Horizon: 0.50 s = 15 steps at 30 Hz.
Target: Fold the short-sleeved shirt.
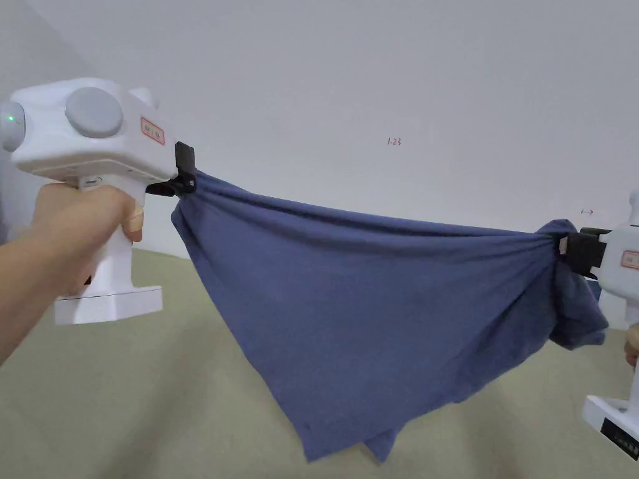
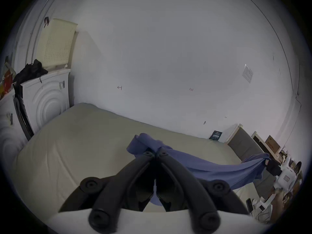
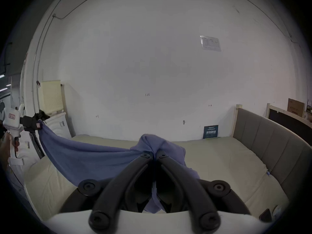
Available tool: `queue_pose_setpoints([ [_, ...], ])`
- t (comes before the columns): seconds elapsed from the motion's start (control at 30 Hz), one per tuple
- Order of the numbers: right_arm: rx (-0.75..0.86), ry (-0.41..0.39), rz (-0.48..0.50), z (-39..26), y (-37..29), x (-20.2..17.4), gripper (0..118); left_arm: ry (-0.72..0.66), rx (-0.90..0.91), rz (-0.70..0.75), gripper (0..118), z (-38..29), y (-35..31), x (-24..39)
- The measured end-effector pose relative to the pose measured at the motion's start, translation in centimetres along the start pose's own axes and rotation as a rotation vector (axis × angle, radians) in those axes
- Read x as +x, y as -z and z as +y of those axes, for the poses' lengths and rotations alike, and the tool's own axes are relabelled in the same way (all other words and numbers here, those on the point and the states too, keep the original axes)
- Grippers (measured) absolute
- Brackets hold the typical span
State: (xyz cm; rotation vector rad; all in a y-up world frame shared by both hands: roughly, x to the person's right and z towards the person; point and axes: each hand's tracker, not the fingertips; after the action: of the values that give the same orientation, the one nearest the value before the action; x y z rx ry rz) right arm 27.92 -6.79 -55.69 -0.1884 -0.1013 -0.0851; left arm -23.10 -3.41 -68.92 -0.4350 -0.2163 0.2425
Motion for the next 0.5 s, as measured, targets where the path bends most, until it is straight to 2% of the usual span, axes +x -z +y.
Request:
queue_pose_setpoints([
  [0.13,0.014,-0.021,0.001,1.1,0.6,-0.2,2,0.027,0.005,0.007,0,0.5,-0.2,0.4],
  [0.23,0.032,-0.001,0.009,0.9,0.9,-0.2,2,0.048,0.018,0.023,0,-0.1,-0.6,0.6],
  [0.37,0.022,0.011,0.023,-1.6,0.9,-0.3,2,0.061,0.026,0.049,0,-2.7,-0.3,-0.1],
  [0.5,-0.018,-0.035,0.040,-5.5,-0.3,-0.2,2,0.064,-0.003,0.052,0,-7.2,-0.7,-1.8],
])
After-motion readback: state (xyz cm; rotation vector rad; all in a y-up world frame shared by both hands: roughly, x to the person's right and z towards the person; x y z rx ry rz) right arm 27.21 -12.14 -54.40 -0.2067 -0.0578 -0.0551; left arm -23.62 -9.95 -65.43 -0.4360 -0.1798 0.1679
